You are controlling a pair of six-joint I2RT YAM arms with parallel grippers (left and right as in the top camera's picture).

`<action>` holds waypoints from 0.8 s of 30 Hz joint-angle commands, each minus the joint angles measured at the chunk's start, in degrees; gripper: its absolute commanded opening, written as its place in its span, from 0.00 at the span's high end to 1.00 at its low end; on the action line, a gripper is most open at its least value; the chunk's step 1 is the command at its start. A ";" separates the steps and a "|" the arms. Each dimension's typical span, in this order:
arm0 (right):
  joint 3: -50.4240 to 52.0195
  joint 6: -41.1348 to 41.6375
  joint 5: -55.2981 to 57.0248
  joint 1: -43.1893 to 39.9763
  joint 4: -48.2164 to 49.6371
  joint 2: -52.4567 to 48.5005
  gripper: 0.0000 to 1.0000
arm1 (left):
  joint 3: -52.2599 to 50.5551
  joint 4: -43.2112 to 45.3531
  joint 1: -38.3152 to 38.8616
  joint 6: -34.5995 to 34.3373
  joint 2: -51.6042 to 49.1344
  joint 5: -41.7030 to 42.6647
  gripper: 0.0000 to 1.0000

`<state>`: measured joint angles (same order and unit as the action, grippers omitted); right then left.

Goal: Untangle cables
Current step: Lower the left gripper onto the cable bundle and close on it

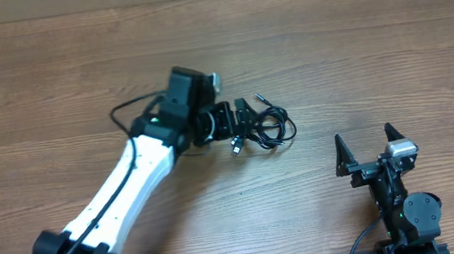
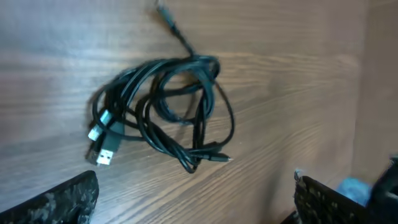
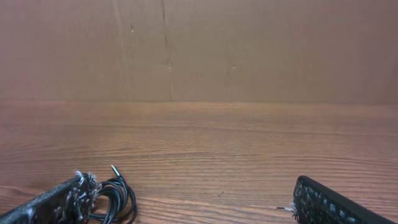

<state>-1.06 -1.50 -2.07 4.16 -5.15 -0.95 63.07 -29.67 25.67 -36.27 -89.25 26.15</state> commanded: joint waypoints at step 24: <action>0.59 -0.09 0.48 0.28 0.33 0.02 0.00 | 1.16 4.31 12.37 -24.65 -10.78 -18.32 0.24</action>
<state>-1.06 -1.50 -2.09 4.16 -5.15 -0.95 63.16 -25.82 36.71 -60.07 -99.18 10.24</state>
